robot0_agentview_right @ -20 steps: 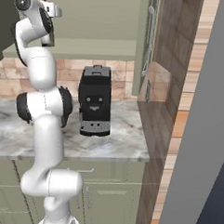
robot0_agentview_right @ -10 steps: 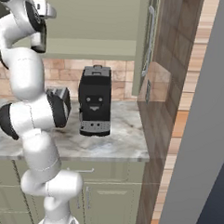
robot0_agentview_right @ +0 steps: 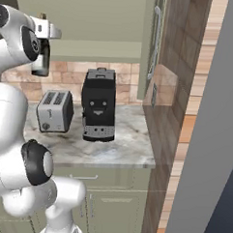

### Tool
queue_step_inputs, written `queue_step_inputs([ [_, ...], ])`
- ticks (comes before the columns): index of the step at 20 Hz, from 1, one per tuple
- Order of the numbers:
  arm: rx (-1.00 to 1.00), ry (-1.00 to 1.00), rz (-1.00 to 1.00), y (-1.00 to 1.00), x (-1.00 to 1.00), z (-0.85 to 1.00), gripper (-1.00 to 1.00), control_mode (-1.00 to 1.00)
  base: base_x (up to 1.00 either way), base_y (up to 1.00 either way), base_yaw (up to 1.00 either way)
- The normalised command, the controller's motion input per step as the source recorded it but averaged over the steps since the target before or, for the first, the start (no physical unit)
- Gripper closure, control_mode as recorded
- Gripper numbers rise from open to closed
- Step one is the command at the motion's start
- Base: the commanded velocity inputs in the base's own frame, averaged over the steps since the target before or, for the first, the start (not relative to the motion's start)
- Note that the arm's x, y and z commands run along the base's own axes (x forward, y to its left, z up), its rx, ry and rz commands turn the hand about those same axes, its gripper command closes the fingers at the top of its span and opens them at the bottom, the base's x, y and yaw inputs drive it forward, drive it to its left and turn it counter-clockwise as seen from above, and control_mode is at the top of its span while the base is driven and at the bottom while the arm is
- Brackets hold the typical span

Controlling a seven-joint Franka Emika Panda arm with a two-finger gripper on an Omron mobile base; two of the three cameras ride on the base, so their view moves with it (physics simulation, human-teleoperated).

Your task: Open the cabinet directly in front. Then move the wine and the mug to the dining counter with the candle on it.

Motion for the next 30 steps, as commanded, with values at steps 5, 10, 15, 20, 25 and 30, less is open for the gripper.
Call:
queue_step_inputs([
  [5, 0.14, -0.37, 0.04, -0.67, -1.0, 0.05, 1.0, -1.0, 0.0, 0.0, 0.0],
  [10, 0.11, -0.57, 0.15, -0.31, -1.0, 0.46, 1.0, -1.0, 0.0, 0.0, 0.0],
  [15, 0.03, -0.42, 0.13, -0.04, -0.72, 0.22, 1.0, -1.0, 0.0, 0.0, 0.0],
  [20, -0.03, 0.05, 0.0, -0.01, -0.1, -0.24, 1.0, -1.0, 0.0, 0.0, 0.0],
  [25, -0.01, 0.05, 0.0, -0.04, -0.21, -0.39, 1.0, -1.0, 0.0, 0.0, 0.0],
  [30, 0.0, 0.0, 0.0, 0.0, 0.0, 0.0, 1.0, -1.0, 0.0, 0.0, 0.0],
])
